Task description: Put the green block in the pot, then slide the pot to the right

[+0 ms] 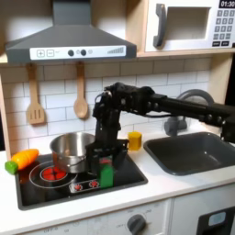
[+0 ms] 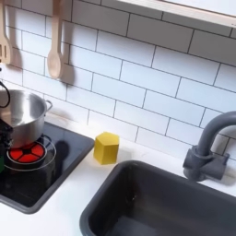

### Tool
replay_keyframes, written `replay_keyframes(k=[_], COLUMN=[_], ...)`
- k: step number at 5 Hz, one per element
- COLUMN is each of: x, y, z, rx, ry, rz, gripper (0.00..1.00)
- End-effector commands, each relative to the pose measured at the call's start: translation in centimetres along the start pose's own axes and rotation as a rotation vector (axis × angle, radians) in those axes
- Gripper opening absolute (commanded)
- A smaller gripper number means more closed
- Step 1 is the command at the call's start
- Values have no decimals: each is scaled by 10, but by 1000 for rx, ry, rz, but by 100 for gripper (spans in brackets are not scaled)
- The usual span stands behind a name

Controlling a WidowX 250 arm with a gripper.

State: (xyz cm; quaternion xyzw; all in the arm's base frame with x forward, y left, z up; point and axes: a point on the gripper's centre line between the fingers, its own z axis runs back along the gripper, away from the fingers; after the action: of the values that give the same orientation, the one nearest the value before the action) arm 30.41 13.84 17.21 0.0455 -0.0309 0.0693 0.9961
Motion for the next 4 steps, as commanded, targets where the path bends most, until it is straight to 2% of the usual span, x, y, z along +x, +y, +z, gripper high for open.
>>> replay_keyframes(k=[1, 3, 4], x=[6, 11, 13], y=[1, -7, -6], z=[-9, -22, -26], rx=[7, -11, -9], ry=[20, 52, 67], rz=[6, -15, -17], gripper=[100, 100, 100])
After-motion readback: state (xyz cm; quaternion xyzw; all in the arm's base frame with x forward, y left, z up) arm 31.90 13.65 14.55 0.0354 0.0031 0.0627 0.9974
